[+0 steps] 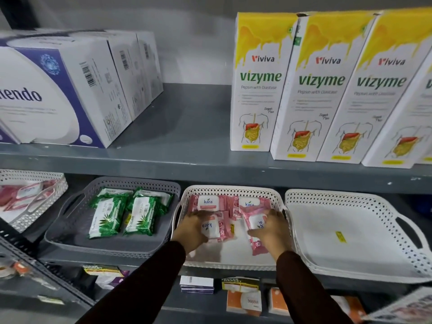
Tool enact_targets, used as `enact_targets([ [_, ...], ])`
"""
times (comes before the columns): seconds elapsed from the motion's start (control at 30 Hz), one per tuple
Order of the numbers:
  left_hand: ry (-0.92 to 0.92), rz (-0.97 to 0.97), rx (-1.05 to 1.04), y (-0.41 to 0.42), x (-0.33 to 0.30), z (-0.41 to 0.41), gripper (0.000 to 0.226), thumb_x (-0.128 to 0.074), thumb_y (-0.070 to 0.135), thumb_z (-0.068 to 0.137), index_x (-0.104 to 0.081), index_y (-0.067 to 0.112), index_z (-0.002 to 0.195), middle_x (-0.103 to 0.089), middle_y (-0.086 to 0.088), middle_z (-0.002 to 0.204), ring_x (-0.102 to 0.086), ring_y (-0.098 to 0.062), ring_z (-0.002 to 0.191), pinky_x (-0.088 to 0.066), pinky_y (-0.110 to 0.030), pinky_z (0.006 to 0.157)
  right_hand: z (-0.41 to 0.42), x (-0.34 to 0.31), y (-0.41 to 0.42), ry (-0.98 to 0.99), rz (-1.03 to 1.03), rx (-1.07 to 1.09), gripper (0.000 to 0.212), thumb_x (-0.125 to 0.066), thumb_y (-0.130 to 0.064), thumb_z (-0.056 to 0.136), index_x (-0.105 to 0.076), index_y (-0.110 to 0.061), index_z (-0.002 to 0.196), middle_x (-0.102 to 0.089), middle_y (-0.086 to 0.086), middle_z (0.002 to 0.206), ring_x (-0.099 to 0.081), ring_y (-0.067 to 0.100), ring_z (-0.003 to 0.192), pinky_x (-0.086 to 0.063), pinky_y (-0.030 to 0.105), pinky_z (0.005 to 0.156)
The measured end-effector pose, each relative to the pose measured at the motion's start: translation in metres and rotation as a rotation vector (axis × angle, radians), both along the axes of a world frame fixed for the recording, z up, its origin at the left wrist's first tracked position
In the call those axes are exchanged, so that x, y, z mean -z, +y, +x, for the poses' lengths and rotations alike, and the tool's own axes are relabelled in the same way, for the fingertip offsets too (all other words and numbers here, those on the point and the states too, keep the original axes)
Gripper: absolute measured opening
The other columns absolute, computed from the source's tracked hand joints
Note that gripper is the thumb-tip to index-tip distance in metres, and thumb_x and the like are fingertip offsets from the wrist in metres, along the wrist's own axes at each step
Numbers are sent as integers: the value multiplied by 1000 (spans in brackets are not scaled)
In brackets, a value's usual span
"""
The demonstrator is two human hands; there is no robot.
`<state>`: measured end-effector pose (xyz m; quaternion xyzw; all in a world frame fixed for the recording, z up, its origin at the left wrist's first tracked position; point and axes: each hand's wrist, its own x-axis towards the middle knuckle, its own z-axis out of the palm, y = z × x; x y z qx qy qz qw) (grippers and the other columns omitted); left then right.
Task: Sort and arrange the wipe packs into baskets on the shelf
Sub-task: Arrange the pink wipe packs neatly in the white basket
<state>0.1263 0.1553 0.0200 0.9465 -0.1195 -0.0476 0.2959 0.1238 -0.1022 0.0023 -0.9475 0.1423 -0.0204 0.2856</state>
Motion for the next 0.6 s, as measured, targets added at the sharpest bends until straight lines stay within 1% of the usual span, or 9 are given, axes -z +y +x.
enact_targets([
  [0.07, 52, 56, -25, -5, -8, -3, 81, -89, 31, 64, -49, 25, 135, -61, 5, 130, -59, -16, 113, -47, -29, 97, -3, -4, 1, -11, -7, -8, 79, -87, -52, 45, -60, -23, 114, -65, 1, 107, -63, 21, 95, -57, 36, 79],
  [0.17, 89, 216, -94, -20, -21, -11, 95, -75, 63, 68, -34, 18, 141, -63, 6, 107, -62, -11, 85, -53, -20, 73, -6, -9, 2, -22, -21, -13, 79, -87, -52, 49, -59, -21, 115, -65, 3, 109, -63, 22, 96, -57, 36, 80],
  [0.23, 25, 308, -99, -33, -27, -17, 99, -69, 62, 77, -20, 10, 146, -60, 5, 86, -58, -11, 74, -53, -22, 71, -10, -15, 5, -14, -30, 0, 82, -87, -51, 51, -57, -16, 118, -64, 7, 111, -62, 25, 98, -56, 37, 81],
  [0.3, -15, 369, -117, -42, -30, -21, 97, -62, 62, 82, -15, 6, 146, -51, 5, 71, -55, -11, 69, -52, -24, 70, -14, -21, 10, 4, -37, 18, 89, -86, -54, 54, -53, -10, 124, -62, 10, 115, -61, 29, 102, -56, 38, 82],
  [0.37, 17, 436, -125, -44, -27, -18, 94, -54, 63, 86, -17, 2, 146, -55, 4, 78, -57, -13, 71, -51, -24, 67, -17, -23, 12, 5, -48, 33, 95, -84, -57, 56, -48, -8, 129, -60, 12, 120, -60, 31, 106, -56, 39, 83],
  [0.43, 57, 473, -139, -43, -28, -17, 87, -53, 58, 88, -23, -1, 144, -63, -10, 100, -62, -20, 85, -52, -28, 71, -19, -23, 13, 11, -57, 52, 97, -83, -57, 59, -44, -9, 134, -57, 13, 126, -59, 33, 111, -55, 40, 85],
  [0.5, 75, 486, -113, -39, -29, -17, 62, -47, 40, 98, -31, 1, 143, -59, -21, 115, -60, -25, 92, -50, -30, 74, -21, -23, 13, 16, -58, 63, 98, -83, -57, 61, -41, -9, 137, -55, 14, 130, -58, 33, 115, -55, 40, 87],
  [0.57, -47, 691, -14, -29, -26, -10, 41, -46, 28, 99, -45, 7, 135, -62, -16, 111, -56, -20, 84, -49, -31, 73, -20, -22, 11, 4, -50, 35, 98, -81, -59, 62, -41, -9, 137, -55, 14, 130, -56, 33, 116, -54, 41, 88],
  [0.6, -99, 691, 68, -24, -28, -8, 36, -48, 23, 97, -48, 15, 133, -63, -11, 112, -55, -17, 85, -49, -33, 76, -20, -23, 9, 8, -35, 17, 97, -81, -59, 62, -42, -10, 137, -55, 14, 129, -56, 33, 116, -54, 41, 88],
])
